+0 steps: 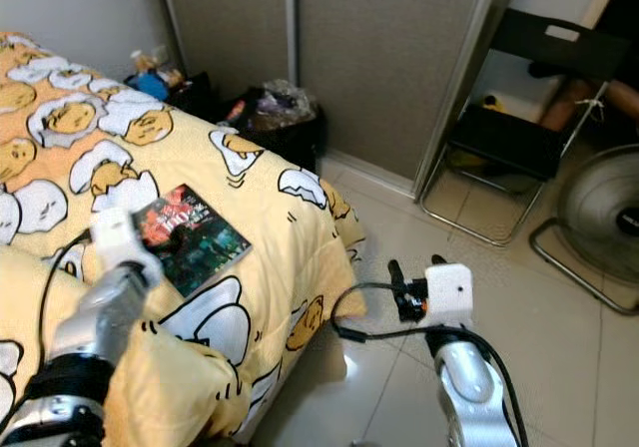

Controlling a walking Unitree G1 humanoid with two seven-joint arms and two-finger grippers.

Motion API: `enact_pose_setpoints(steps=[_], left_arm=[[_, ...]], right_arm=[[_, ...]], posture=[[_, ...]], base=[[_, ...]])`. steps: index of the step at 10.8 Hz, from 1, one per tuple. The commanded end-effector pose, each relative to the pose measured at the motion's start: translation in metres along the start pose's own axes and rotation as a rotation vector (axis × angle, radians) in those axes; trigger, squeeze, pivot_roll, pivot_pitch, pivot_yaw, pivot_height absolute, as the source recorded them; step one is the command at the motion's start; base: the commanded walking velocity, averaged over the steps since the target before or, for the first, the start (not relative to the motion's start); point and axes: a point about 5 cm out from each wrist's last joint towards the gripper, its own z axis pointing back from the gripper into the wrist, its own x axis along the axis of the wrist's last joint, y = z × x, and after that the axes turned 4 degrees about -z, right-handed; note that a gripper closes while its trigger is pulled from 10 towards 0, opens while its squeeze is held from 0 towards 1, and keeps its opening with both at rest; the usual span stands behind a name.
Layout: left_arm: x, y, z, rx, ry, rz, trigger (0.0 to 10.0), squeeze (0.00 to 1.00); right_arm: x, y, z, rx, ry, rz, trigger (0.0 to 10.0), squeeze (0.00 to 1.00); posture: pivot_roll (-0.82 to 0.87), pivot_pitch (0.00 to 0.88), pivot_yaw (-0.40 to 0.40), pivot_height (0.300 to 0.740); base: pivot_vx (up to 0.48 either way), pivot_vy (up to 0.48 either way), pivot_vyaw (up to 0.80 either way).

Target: Clean up the room

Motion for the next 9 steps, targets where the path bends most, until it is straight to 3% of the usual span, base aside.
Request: enact_pose_setpoints(steps=[1, 5, 9], left_arm=[[0.006, 0.001, -0.002, 0.009, -0.013, 0.016, 10.0, 0.00], [-0.026, 0.001, -0.001, 0.025, 0.107, 0.133, 10.0, 0.00], [-0.038, -0.001, -0.002, 0.034, 0.150, 0.237, 10.0, 0.00]], right_arm=[[0.004, -0.003, 0.002, 0.003, -0.003, 0.004, 10.0, 0.00], [0.003, 0.001, 0.006, 0.022, 0.029, 0.008, 10.0, 0.00], [0.003, 0.000, 0.007, 0.040, 0.049, 0.011, 10.0, 0.00]], posture=[[-0.13, 0.040, 0.003, 0.740], [-0.14, 0.067, -0.021, 0.740], [-0.14, 0.068, -0.035, 0.740]], base=[[0.000, 0.000, 0.00], [0.000, 0.000, 0.00], [0.000, 0.000, 0.00]])
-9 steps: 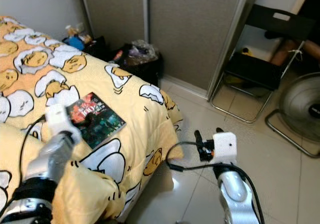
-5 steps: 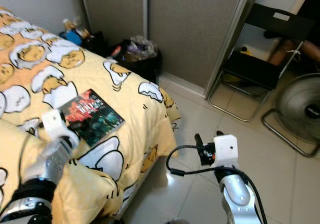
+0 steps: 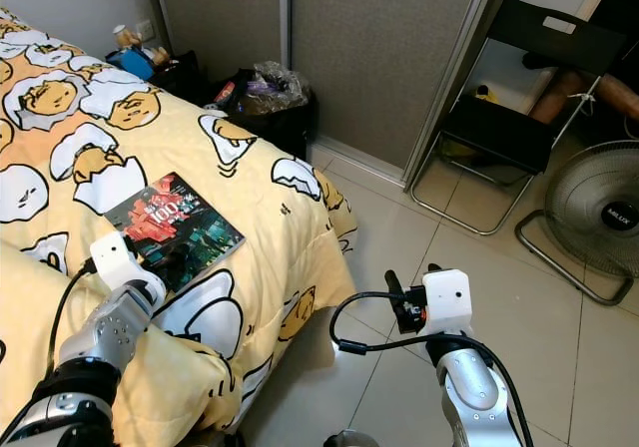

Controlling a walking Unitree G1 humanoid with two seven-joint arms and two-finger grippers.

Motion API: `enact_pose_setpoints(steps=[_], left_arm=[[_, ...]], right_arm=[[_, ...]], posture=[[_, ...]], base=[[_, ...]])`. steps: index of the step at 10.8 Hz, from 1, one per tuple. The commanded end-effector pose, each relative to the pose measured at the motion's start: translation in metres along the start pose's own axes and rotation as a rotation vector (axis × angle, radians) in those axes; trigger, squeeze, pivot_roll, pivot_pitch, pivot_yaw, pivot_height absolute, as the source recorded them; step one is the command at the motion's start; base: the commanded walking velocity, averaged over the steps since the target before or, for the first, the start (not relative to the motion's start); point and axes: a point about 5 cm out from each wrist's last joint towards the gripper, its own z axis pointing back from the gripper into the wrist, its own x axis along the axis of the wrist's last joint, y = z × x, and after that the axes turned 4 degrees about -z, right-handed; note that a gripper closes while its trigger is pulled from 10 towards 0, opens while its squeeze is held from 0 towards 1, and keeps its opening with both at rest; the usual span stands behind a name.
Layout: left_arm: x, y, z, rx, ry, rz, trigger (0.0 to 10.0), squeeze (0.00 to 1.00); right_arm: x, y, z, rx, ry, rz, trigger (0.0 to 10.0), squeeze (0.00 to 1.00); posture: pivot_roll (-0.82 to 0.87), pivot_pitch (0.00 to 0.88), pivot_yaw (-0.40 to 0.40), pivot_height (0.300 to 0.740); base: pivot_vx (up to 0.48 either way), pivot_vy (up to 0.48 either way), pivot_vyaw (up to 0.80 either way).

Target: Clean up the room

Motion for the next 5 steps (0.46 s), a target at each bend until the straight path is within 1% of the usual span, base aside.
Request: enact_pose_setpoints(steps=[1, 2, 3, 4, 5], left_arm=[[-0.009, 0.000, -0.001, 0.006, 0.036, 0.008, 10.0, 0.00], [-0.020, 0.000, -0.001, 0.006, 0.077, 0.020, 10.0, 0.00], [-0.027, -0.004, -0.002, -0.015, 0.102, 0.072, 9.1, 0.00], [-0.030, -0.004, -0.002, -0.023, 0.114, 0.096, 0.0, 0.00], [-0.033, -0.003, -0.003, -0.034, 0.117, 0.146, 0.0, 0.00]], right_arm=[[0.004, -0.003, 0.001, 0.004, -0.008, 0.008, 10.0, 0.00], [0.004, -0.004, 0.000, 0.007, -0.004, 0.008, 10.0, 0.00], [0.004, -0.003, 0.000, 0.009, -0.002, 0.007, 10.0, 0.00], [0.004, -0.003, -0.001, 0.010, 0.000, 0.007, 10.0, 0.00], [0.004, -0.003, -0.003, 0.012, 0.001, 0.006, 10.0, 0.00]], posture=[[-0.14, 0.065, -0.035, 0.740], [-0.14, 0.063, -0.037, 0.740], [-0.14, 0.060, -0.038, 0.740], [-0.14, 0.058, -0.038, 0.740], [-0.14, 0.056, -0.041, 0.740]], base=[[0.000, 0.000, 0.00], [0.000, 0.000, 0.00], [0.000, 0.000, 0.00], [0.000, 0.000, 0.00], [0.000, 0.000, 0.00]])
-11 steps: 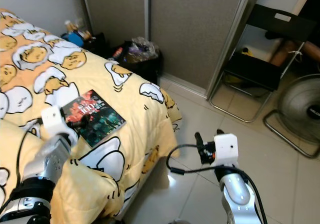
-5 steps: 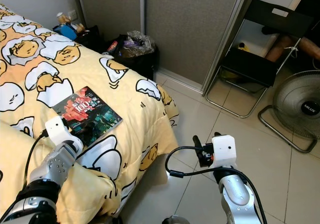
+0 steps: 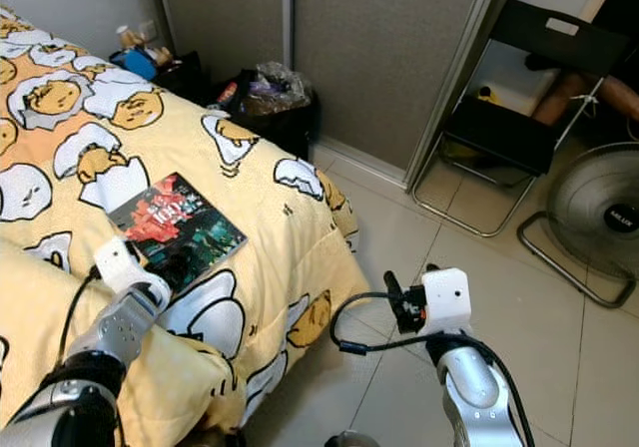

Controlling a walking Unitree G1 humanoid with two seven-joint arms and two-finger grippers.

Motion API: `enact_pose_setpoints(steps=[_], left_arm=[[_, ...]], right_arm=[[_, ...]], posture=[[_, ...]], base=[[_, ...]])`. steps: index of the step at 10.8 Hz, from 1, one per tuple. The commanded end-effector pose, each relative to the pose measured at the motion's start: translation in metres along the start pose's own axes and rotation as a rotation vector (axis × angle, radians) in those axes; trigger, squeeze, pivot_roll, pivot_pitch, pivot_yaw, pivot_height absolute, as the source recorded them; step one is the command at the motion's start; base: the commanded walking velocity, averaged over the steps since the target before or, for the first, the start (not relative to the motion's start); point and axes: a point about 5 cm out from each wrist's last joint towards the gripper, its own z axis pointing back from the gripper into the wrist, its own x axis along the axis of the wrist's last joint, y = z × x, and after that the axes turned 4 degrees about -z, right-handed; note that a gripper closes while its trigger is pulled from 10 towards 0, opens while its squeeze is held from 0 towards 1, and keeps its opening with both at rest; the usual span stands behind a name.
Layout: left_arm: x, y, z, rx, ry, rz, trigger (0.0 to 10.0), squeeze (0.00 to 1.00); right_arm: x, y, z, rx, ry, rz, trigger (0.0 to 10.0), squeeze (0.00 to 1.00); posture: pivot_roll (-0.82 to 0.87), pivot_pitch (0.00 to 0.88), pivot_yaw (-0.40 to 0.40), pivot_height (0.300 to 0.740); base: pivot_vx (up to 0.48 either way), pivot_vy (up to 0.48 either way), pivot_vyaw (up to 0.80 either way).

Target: Clean up the room

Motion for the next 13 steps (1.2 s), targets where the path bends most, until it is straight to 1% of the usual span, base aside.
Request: enact_pose_setpoints(steps=[1, 2, 3, 5, 9, 11, 12, 13], left_arm=[[-0.023, 0.002, 0.002, 0.006, 0.091, 0.074, 0.0, 0.00], [-0.017, -0.001, 0.000, -0.050, 0.032, 0.197, 0.0, 0.00], [-0.014, -0.003, -0.001, -0.083, 0.007, 0.215, 0.0, 0.00], [-0.019, -0.005, 0.000, -0.125, 0.005, 0.230, 0.0, 0.00], [-0.037, -0.015, 0.004, -0.234, 0.050, 0.208, 0.0, 0.00], [-0.036, -0.019, 0.003, -0.267, 0.050, 0.254, 0.0, 0.00], [-0.031, -0.027, 0.001, -0.300, 0.025, 0.276, 0.0, 0.00], [-0.027, -0.028, 0.001, -0.310, 0.013, 0.279, 0.0, 0.00]], right_arm=[[0.000, -0.003, -0.001, -0.002, 0.010, -0.004, 10.0, 0.00], [0.000, 0.000, -0.004, 0.006, 0.013, -0.010, 10.0, 0.00], [0.000, 0.001, -0.004, 0.007, 0.013, -0.011, 10.0, 0.00], [-0.002, 0.002, -0.005, 0.010, 0.020, -0.020, 10.0, 0.00], [-0.004, 0.005, -0.004, 0.019, 0.026, -0.026, 10.0, 0.00], [-0.006, 0.006, -0.003, 0.021, 0.029, -0.032, 10.0, 0.00], [-0.006, 0.006, -0.005, 0.024, 0.029, -0.034, 10.0, 0.00], [-0.005, 0.007, -0.006, 0.028, 0.026, -0.035, 10.0, 0.00]], posture=[[-0.14, 0.055, -0.041, 0.740], [-0.14, 0.054, -0.043, 0.740], [-0.14, 0.054, -0.043, 0.740], [-0.14, 0.056, -0.045, 0.740], [-0.13, 0.060, -0.044, 0.740], [-0.13, 0.055, -0.044, 0.740], [-0.13, 0.048, -0.045, 0.740], [-0.12, 0.035, -0.042, 0.740]], base=[[0.000, 0.000, 0.00], [0.000, 0.000, 0.00], [0.000, 0.000, 0.00], [0.000, 0.000, 0.00], [0.000, 0.000, 0.00], [0.000, 0.000, 0.00], [0.000, 0.000, 0.00], [0.000, 0.000, 0.00]])
